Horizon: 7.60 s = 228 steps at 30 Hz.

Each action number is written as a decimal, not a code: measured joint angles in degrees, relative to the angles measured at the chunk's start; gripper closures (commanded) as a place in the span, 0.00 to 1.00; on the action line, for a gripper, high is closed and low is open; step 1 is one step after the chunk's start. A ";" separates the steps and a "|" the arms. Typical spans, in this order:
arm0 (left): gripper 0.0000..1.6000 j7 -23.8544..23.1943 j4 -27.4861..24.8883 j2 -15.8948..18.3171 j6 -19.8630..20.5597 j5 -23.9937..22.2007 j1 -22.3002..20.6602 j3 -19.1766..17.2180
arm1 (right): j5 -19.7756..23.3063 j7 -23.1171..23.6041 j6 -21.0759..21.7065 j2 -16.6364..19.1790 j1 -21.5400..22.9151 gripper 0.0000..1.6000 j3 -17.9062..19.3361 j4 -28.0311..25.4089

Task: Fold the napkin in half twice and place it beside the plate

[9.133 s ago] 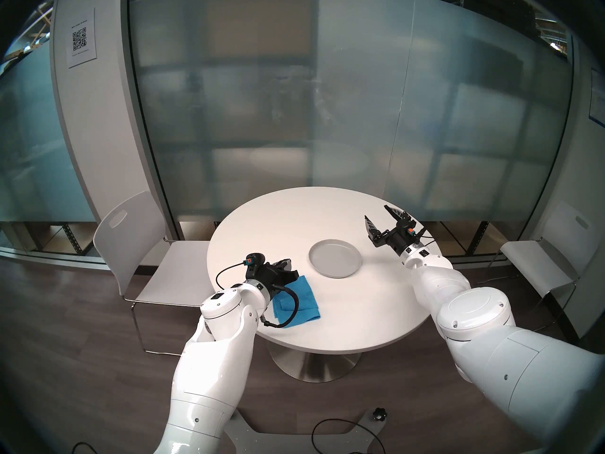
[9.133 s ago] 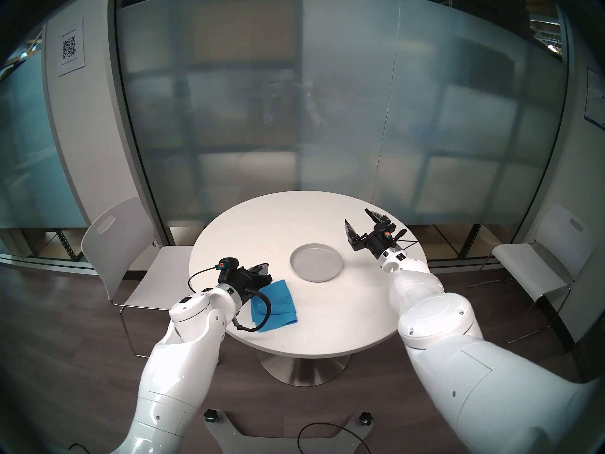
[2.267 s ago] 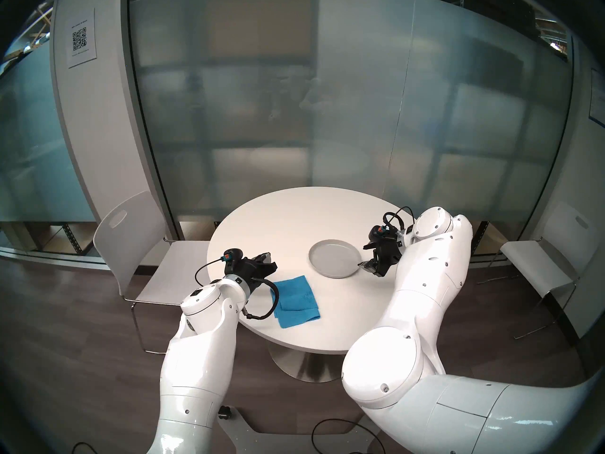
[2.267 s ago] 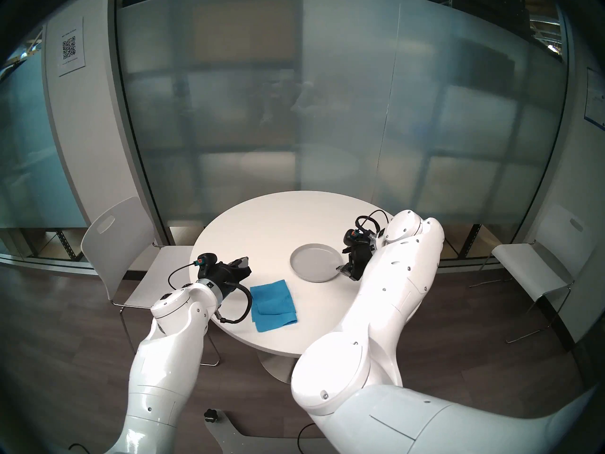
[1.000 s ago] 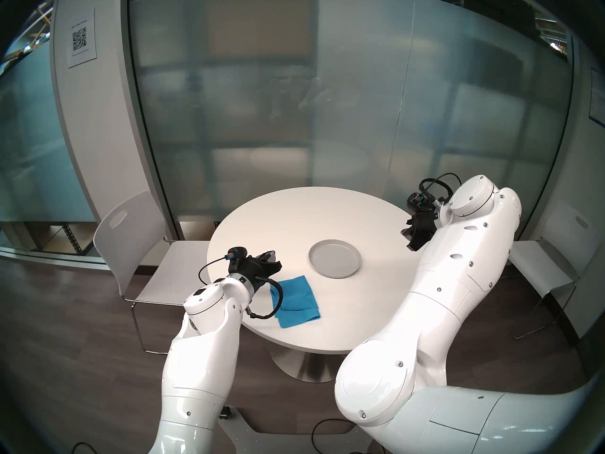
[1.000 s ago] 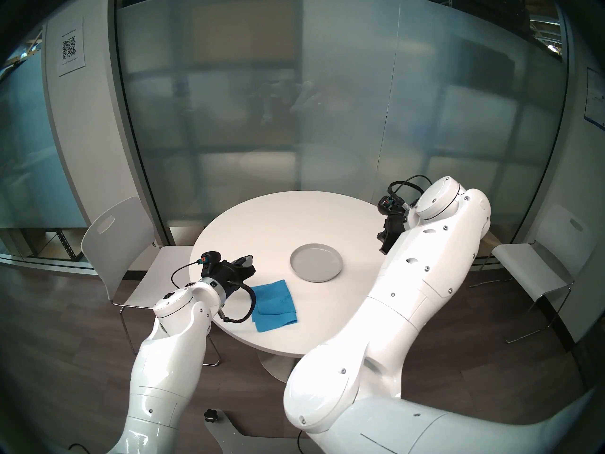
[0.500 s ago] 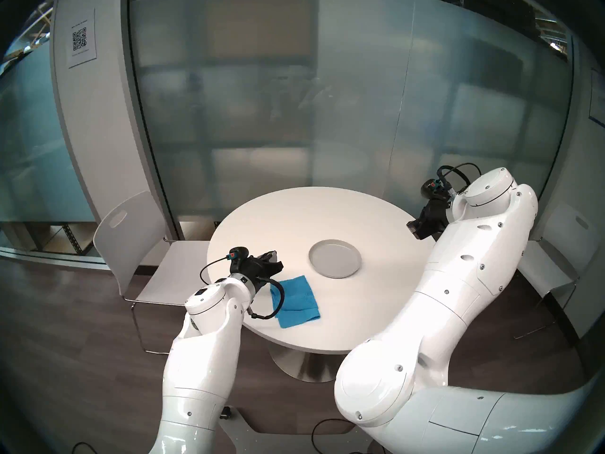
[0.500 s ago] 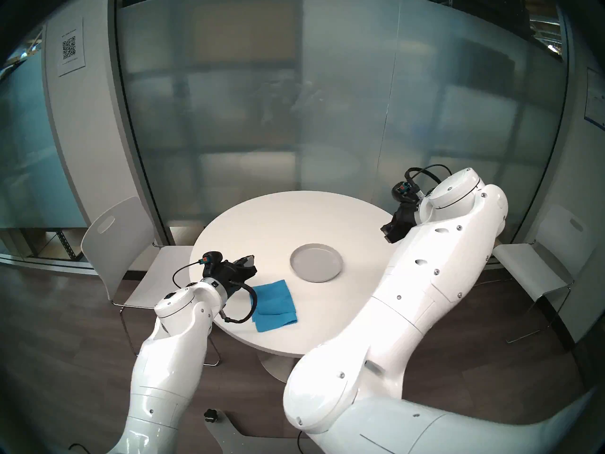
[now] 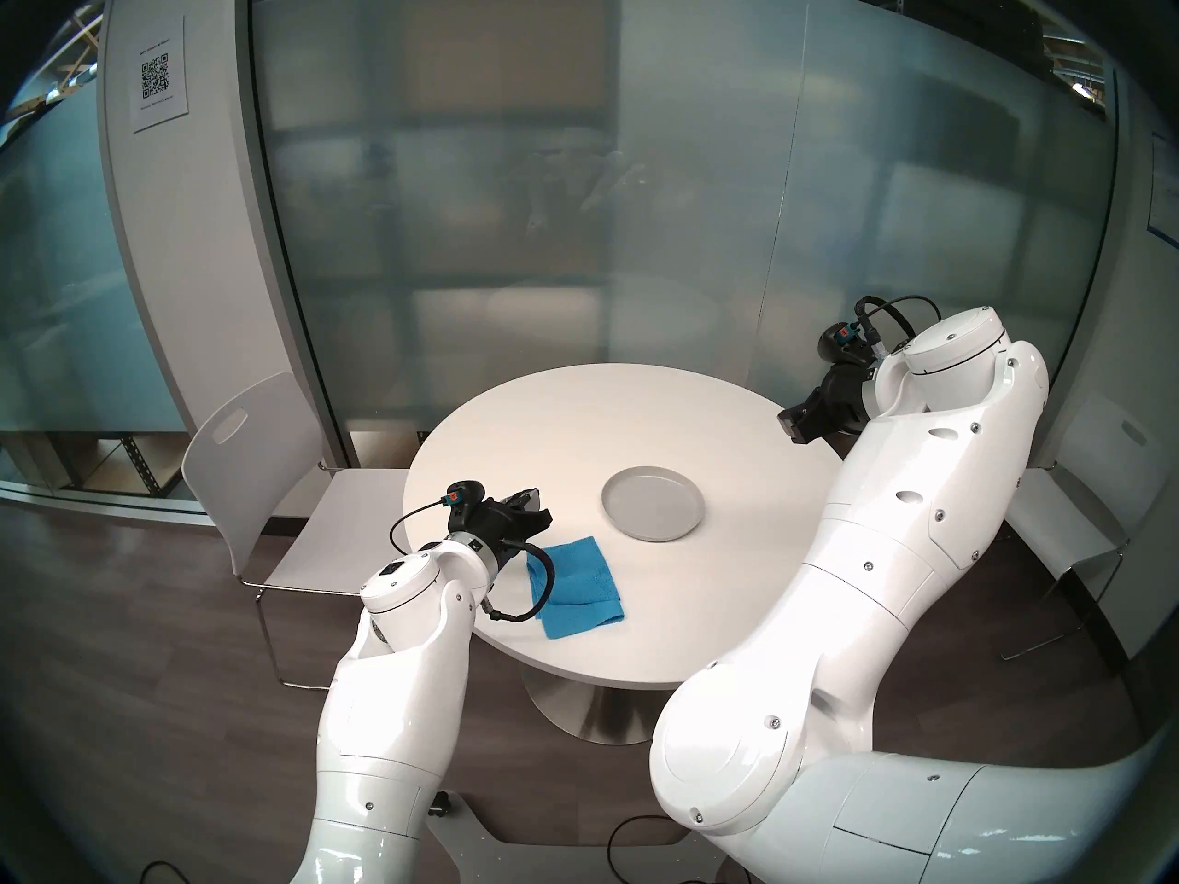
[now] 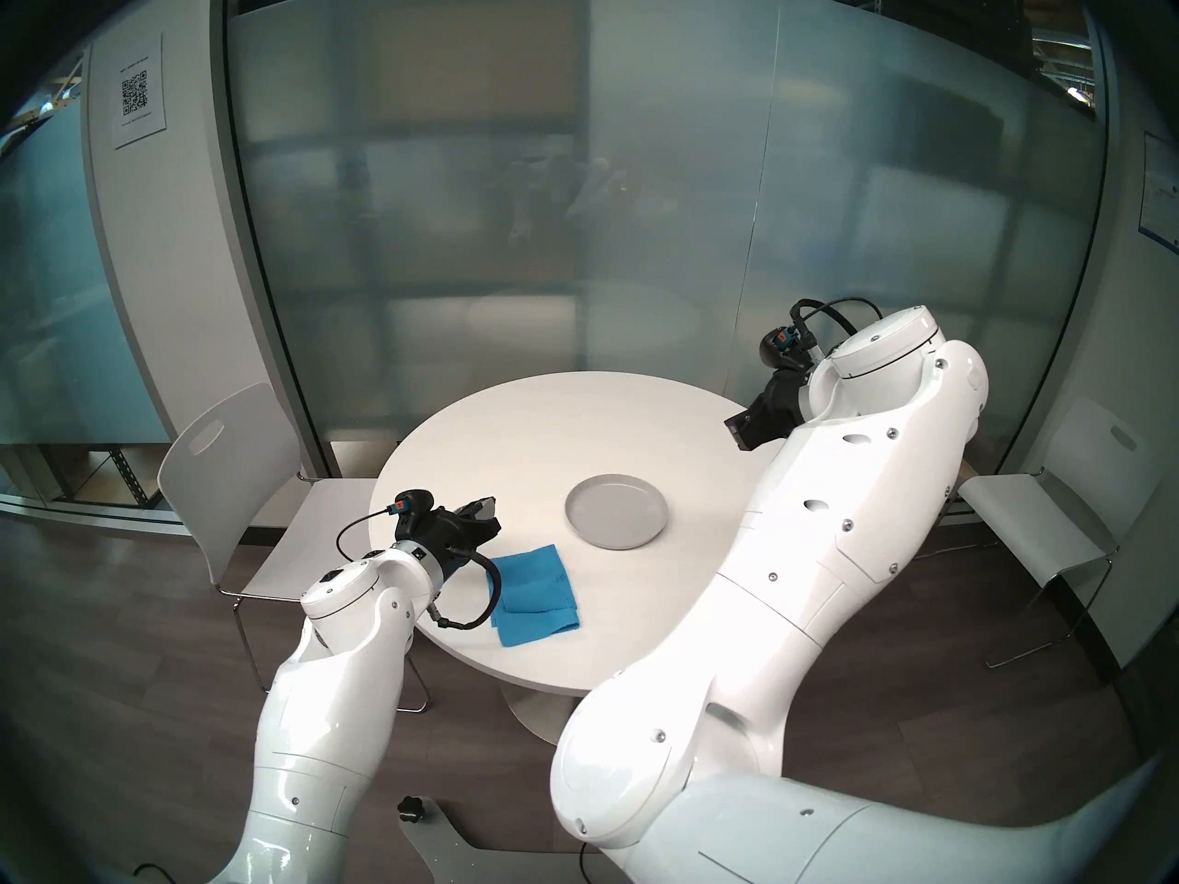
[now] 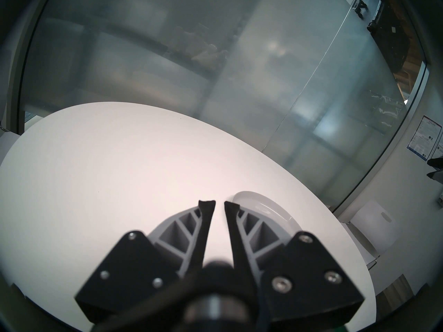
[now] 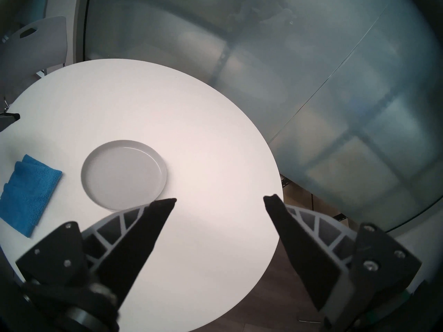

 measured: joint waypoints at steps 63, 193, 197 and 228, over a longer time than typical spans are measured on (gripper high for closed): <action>0.51 4.30 0.85 0.06 -0.60 -1.70 -0.07 2.68 | 28.19 -35.42 35.21 3.39 -6.29 0.27 -14.22 32.99; 0.51 6.18 -2.80 0.62 -1.71 -2.63 1.98 0.83 | 84.31 -83.38 35.25 13.13 -15.95 0.83 -26.61 37.72; 0.51 6.08 -2.77 0.59 -1.71 -2.61 1.96 1.02 | 83.72 -82.00 35.25 13.88 -17.28 0.81 -27.54 36.48; 0.50 6.07 -2.49 0.42 -1.71 -2.52 1.40 1.89 | 82.82 -71.87 35.25 20.30 -28.55 0.84 -32.88 22.75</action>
